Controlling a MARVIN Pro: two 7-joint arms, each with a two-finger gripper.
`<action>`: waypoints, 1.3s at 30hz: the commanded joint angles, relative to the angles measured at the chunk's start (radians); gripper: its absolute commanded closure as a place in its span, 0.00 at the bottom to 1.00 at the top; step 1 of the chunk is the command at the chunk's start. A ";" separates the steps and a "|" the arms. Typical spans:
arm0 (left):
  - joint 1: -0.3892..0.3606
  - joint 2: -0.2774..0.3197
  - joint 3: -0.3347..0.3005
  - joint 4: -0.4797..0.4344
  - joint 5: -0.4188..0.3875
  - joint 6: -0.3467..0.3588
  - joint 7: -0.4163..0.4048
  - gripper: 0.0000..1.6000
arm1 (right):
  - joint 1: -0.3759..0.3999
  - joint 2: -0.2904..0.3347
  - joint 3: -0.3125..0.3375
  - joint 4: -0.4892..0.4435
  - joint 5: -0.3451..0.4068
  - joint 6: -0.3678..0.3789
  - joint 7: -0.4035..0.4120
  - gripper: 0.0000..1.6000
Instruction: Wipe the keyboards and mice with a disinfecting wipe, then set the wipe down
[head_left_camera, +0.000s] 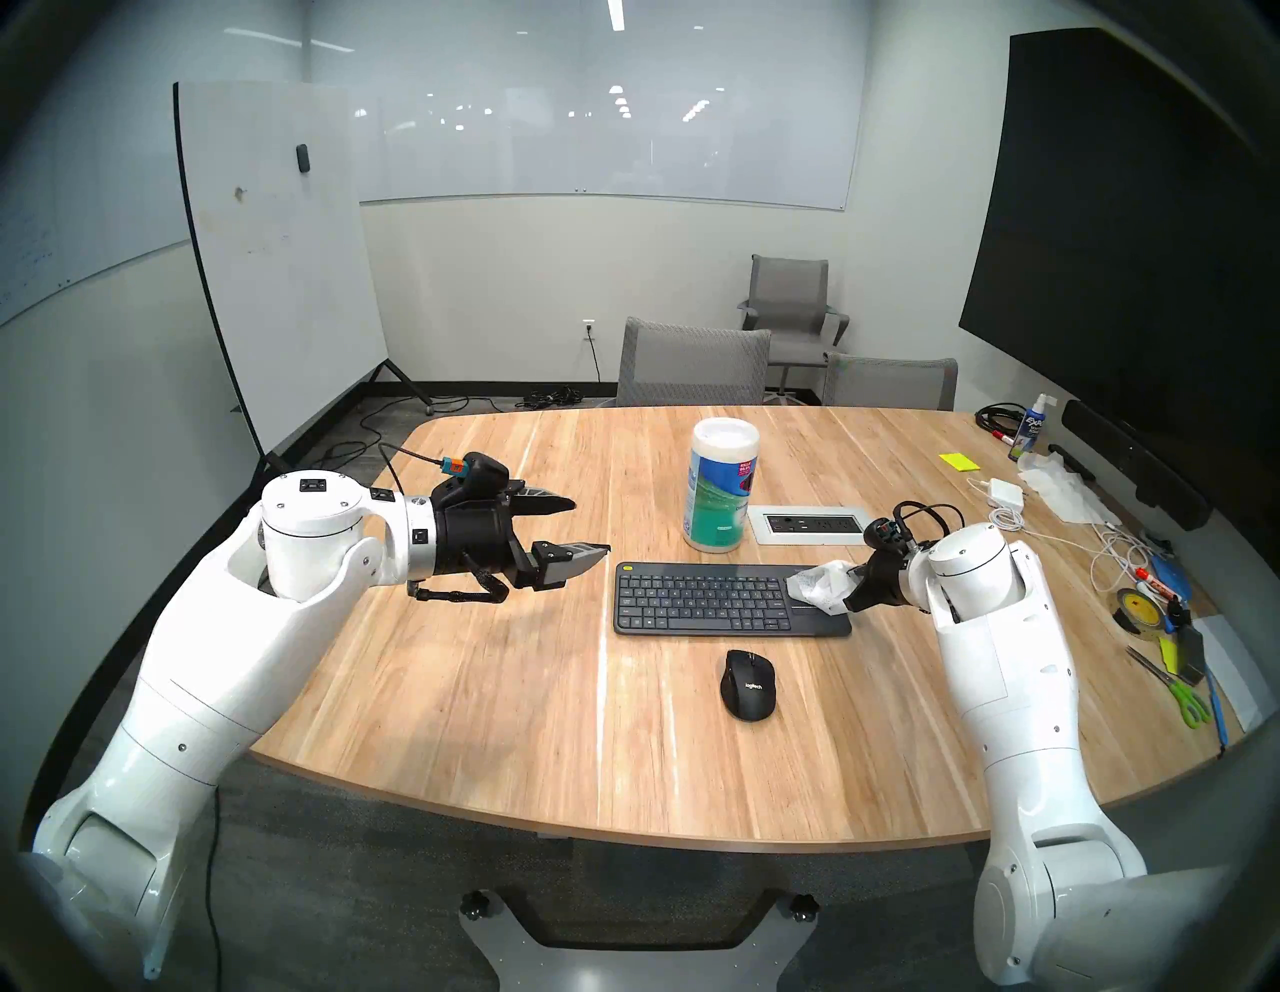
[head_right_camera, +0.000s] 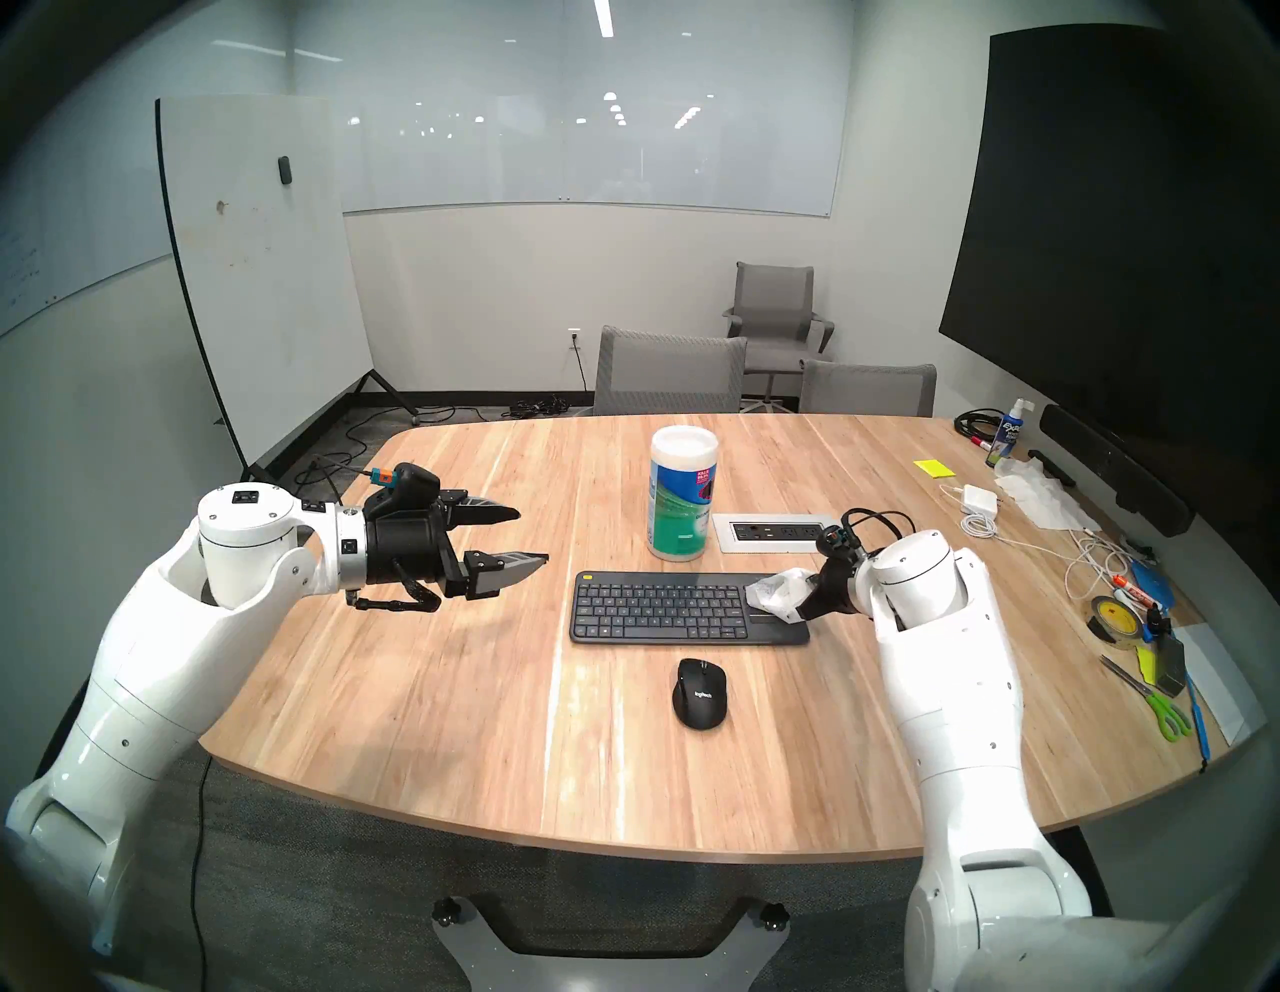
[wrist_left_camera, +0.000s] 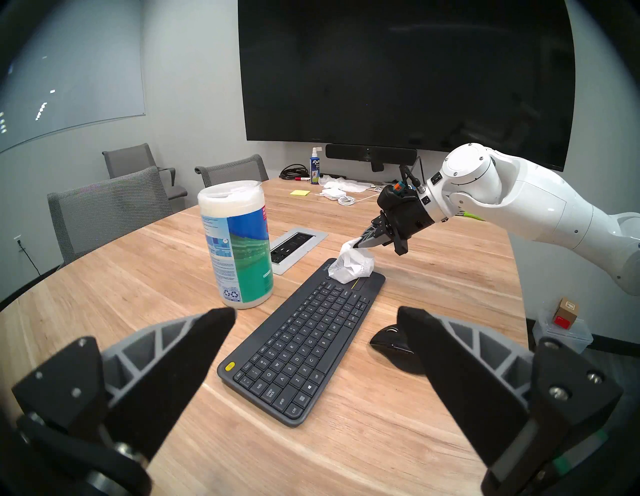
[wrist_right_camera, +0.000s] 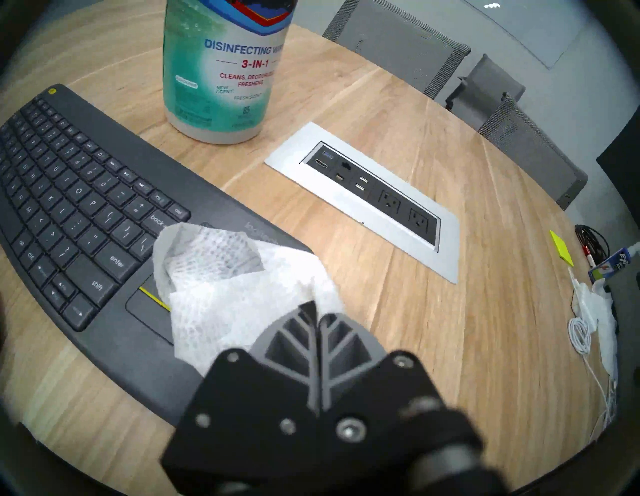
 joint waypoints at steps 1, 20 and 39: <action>-0.007 0.001 -0.007 -0.011 -0.002 -0.001 0.001 0.00 | -0.043 0.008 -0.007 -0.106 0.018 -0.012 0.053 1.00; -0.007 0.001 -0.007 -0.011 -0.002 -0.001 0.001 0.00 | -0.230 0.034 0.003 -0.295 0.023 -0.022 0.161 1.00; -0.007 0.001 -0.007 -0.011 -0.002 -0.001 0.001 0.00 | -0.289 0.023 0.008 -0.368 0.052 -0.089 0.200 1.00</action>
